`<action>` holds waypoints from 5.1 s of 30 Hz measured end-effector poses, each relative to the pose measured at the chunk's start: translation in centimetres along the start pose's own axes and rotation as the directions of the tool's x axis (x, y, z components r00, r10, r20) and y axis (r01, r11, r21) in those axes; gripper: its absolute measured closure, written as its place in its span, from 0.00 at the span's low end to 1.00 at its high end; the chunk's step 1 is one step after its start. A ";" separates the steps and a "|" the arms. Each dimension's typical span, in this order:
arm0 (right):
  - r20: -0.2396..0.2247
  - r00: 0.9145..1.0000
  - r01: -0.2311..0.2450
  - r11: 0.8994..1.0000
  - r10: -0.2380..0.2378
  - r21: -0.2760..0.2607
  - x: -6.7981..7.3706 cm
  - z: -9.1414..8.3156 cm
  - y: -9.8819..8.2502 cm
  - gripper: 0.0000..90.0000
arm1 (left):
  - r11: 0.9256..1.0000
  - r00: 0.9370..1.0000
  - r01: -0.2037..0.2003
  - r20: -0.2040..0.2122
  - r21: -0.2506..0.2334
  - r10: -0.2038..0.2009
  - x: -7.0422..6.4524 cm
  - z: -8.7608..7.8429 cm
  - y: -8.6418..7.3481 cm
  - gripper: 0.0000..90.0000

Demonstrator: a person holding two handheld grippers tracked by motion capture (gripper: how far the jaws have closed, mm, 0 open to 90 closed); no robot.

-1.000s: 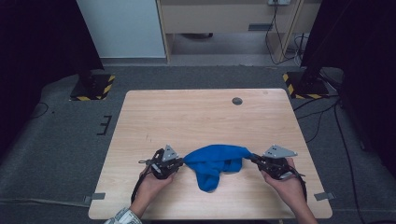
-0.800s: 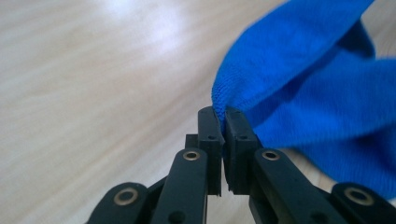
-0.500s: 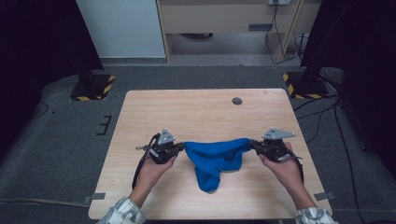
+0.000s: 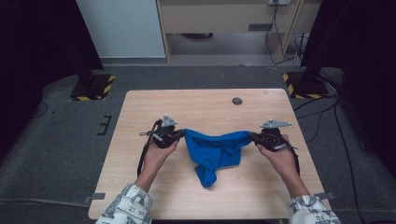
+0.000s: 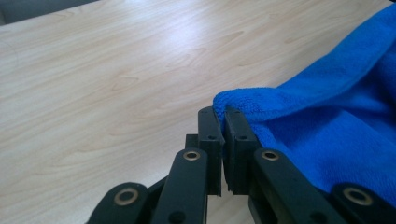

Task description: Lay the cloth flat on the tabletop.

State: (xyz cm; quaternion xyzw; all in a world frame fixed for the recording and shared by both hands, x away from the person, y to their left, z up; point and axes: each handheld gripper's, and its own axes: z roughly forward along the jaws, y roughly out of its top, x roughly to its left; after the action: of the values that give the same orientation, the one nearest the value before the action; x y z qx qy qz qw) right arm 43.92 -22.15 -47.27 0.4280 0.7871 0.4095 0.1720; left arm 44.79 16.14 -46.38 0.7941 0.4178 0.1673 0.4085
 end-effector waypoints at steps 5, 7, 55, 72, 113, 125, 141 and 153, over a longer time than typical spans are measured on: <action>0.006 1.000 0.003 1.000 -0.003 0.024 -0.2 1.0 0.1 0.93 | 1.000 1.000 -0.003 -0.019 0.011 0.004 0.3 0.5 0.6 0.96; 0.010 1.000 -0.002 0.999 0.002 0.032 -0.4 1.3 0.1 0.92 | 1.000 1.000 0.000 -0.023 0.014 0.000 0.5 0.7 0.8 0.96; 0.114 0.987 -0.113 0.993 0.109 0.032 -1.2 5.8 2.2 0.30 | 0.999 0.990 0.054 -0.134 0.001 -0.053 1.7 4.9 0.9 0.35; -0.001 0.997 -0.079 0.997 0.079 -0.003 5.7 2.2 -2.3 0.51 | 0.998 0.996 -0.062 -0.057 0.032 0.064 -3.3 -1.4 -6.7 0.24; 0.069 0.996 -0.067 0.997 0.063 0.048 4.9 0.9 -3.1 0.94 | 0.985 0.992 -0.106 -0.048 0.138 0.113 -3.8 0.4 -8.5 0.22; 0.092 0.995 -0.044 0.994 0.034 0.104 4.7 3.3 -1.2 0.94 | 0.991 0.996 -0.051 -0.065 0.123 0.059 -2.5 0.9 -8.3 0.20; 0.095 0.993 -0.082 0.994 0.075 0.072 1.6 -0.1 -1.8 0.93 | 0.989 0.991 -0.057 -0.110 0.136 0.073 -1.8 0.6 -8.2 0.20; 0.121 0.986 -0.130 0.985 0.116 0.113 -2.1 4.5 0.7 0.92 | 0.994 0.992 -0.013 -0.122 0.113 0.027 -0.6 1.5 -7.7 0.21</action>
State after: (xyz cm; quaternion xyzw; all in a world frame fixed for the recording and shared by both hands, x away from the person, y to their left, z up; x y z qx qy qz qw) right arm 48.28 -21.45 -49.59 0.5081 0.7715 0.3457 0.1649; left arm 41.24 17.36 -53.34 0.8080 0.4430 0.1962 0.3352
